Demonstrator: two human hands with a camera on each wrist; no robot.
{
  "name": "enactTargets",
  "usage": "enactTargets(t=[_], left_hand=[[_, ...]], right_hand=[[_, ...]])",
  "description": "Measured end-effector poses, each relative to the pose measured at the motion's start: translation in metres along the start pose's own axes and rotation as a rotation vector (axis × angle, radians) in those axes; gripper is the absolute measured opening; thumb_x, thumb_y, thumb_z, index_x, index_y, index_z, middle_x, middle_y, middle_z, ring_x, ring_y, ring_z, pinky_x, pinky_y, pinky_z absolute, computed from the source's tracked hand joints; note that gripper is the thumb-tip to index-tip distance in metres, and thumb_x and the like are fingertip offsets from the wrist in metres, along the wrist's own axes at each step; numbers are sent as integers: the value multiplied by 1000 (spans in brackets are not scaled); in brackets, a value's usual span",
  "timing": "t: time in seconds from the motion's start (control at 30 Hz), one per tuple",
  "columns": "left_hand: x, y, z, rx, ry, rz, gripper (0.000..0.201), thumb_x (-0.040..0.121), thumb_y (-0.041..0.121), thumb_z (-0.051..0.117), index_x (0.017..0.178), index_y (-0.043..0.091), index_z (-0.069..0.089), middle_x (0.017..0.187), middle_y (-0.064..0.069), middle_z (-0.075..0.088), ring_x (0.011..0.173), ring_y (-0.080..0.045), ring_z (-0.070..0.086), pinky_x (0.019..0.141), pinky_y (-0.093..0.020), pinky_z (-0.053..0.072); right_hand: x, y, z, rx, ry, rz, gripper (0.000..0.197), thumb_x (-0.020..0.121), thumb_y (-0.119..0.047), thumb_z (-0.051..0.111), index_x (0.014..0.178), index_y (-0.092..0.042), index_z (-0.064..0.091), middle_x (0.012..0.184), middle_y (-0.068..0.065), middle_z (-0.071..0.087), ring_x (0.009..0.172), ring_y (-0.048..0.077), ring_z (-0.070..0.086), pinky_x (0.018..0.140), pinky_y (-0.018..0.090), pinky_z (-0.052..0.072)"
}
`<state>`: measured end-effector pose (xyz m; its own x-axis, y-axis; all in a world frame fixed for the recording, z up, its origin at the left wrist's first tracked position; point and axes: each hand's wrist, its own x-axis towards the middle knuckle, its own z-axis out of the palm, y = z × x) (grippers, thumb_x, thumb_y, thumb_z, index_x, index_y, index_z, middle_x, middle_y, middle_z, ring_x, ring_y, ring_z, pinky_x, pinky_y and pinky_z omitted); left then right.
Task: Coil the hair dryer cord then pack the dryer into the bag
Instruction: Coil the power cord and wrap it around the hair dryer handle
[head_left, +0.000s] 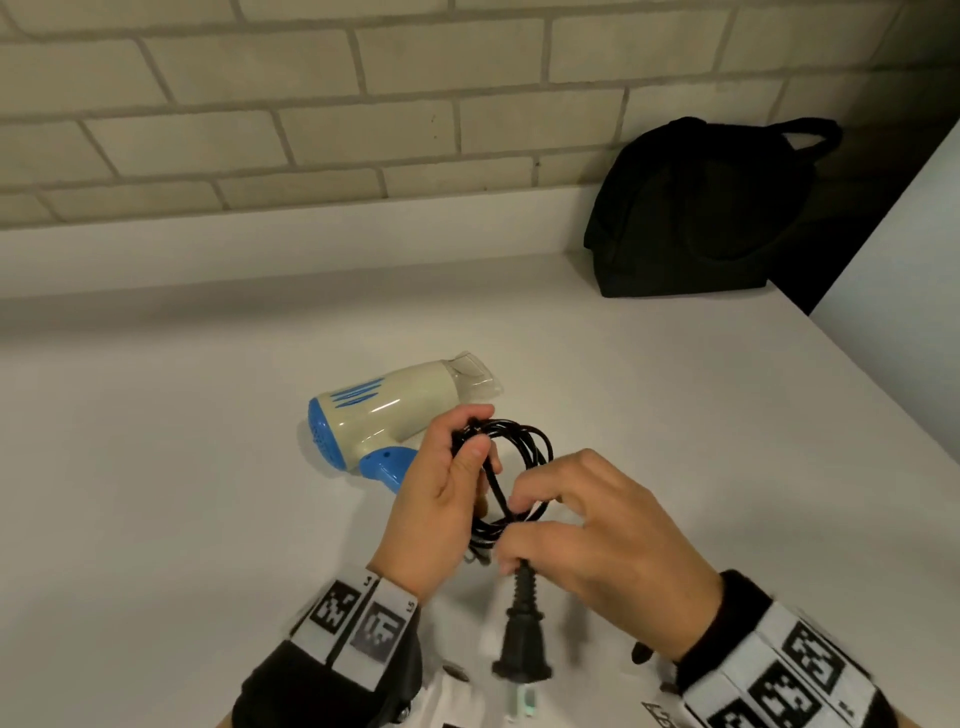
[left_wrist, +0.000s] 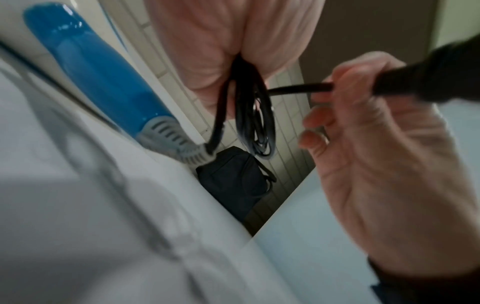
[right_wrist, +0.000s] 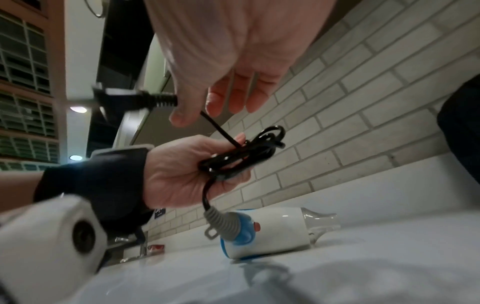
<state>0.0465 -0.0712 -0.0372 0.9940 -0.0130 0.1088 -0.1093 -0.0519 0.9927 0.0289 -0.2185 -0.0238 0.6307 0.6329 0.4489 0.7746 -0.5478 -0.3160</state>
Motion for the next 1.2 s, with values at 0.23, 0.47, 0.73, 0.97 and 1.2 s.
enactTargets(t=[0.23,0.47,0.73,0.97,1.2], left_hand=[[-7,-26,5,220,-78,-3,22,94,14,36,95,36,42,73,7,49,57,2,47,60,-15,40],[-11,-14,8,351,-320,90,31,93,12,38,93,43,35,87,21,48,83,15,48,75,-2,34],[-17,-8,2,392,-405,161,17,85,45,38,93,48,23,103,3,55,96,-15,57,88,-28,46],[-11,-6,-4,351,-266,223,14,85,45,40,96,40,33,89,19,54,85,3,57,75,-9,44],[-7,-2,-5,221,-141,213,21,87,19,44,99,36,43,89,15,57,84,11,58,69,-3,44]], right_hand=[[-7,6,-11,333,-42,23,14,93,-26,40,92,-26,54,91,-13,52,77,1,54,66,12,47],[30,26,-23,804,396,577,22,79,-9,64,87,-29,60,63,-13,68,61,0,61,60,12,49],[42,50,15,1255,-76,1067,18,81,-4,62,94,-13,54,64,3,65,56,13,59,61,25,48],[26,35,14,1122,-100,905,32,87,-11,42,66,-6,64,55,3,59,55,14,53,55,20,45],[11,27,17,1195,-91,755,23,76,-19,62,94,-5,63,90,13,64,91,29,62,87,42,49]])
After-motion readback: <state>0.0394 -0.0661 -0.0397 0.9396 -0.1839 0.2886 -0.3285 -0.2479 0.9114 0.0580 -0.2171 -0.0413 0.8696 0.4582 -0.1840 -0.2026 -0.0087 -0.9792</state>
